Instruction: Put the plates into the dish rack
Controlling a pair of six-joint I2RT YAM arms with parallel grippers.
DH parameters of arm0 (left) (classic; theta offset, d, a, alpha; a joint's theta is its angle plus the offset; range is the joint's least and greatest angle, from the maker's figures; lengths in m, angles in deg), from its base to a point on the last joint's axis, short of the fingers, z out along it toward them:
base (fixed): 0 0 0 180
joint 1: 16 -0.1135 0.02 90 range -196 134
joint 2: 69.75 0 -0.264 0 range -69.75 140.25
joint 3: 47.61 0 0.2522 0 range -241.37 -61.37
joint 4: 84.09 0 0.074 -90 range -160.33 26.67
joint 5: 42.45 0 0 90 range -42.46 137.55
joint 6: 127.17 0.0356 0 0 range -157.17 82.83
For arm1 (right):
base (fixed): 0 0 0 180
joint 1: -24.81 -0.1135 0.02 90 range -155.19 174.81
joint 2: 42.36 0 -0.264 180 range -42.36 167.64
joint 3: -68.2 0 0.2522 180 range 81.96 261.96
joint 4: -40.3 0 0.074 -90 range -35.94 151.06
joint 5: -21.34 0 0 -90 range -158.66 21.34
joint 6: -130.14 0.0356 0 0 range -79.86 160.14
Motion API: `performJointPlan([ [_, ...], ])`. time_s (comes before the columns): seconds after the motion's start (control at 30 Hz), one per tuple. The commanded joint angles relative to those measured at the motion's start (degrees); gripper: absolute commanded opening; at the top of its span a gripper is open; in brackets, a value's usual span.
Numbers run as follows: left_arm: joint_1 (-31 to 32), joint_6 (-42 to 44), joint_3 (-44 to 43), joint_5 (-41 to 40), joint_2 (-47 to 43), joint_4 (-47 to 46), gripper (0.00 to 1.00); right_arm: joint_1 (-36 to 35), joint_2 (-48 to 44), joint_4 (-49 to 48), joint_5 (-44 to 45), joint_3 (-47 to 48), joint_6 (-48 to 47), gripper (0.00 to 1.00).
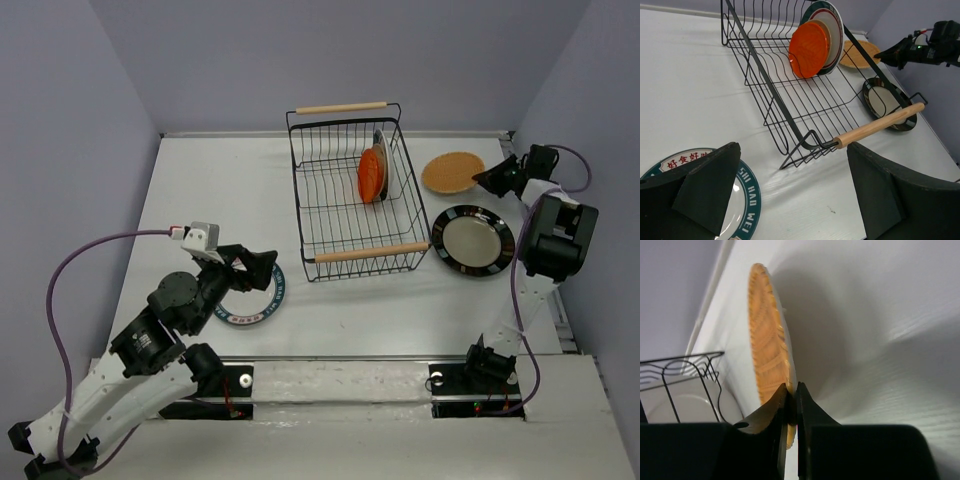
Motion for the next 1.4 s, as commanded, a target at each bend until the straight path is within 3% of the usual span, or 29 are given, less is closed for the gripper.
performJointPlan([
  [0.0,-1.0,1.4,0.1,1.3,1.9,-2.5,0.99,-0.6,-11.8,-8.0,13.0,-1.1,1.4,0.07],
  [0.17,-2.1,1.7,0.0,1.8,1.5,-2.8,0.99,-5.8,-21.0,-5.5,25.6,-0.1,-2.8,0.07],
  [0.4,-3.9,1.7,0.1,1.7,1.5,-2.7,0.99,-24.1,-31.5,-2.9,43.2,5.0,-17.4,0.07],
  [0.67,-5.4,1.4,0.1,1.6,0.7,-2.7,0.99,-44.7,-29.0,1.3,60.0,13.7,-32.4,0.07],
  [0.8,-6.1,1.3,0.2,2.2,0.6,-2.9,0.99,-53.9,-23.2,1.4,66.7,17.5,-38.2,0.07],
  [0.93,-6.1,1.4,0.2,2.1,0.5,-2.7,0.99,-56.7,-18.1,2.2,71.4,20.7,-40.3,0.07],
  [1.37,-6.7,1.5,0.2,2.9,0.5,-3.0,0.99,-59.0,-13.8,4.7,76.6,13.9,-27.7,0.07],
])
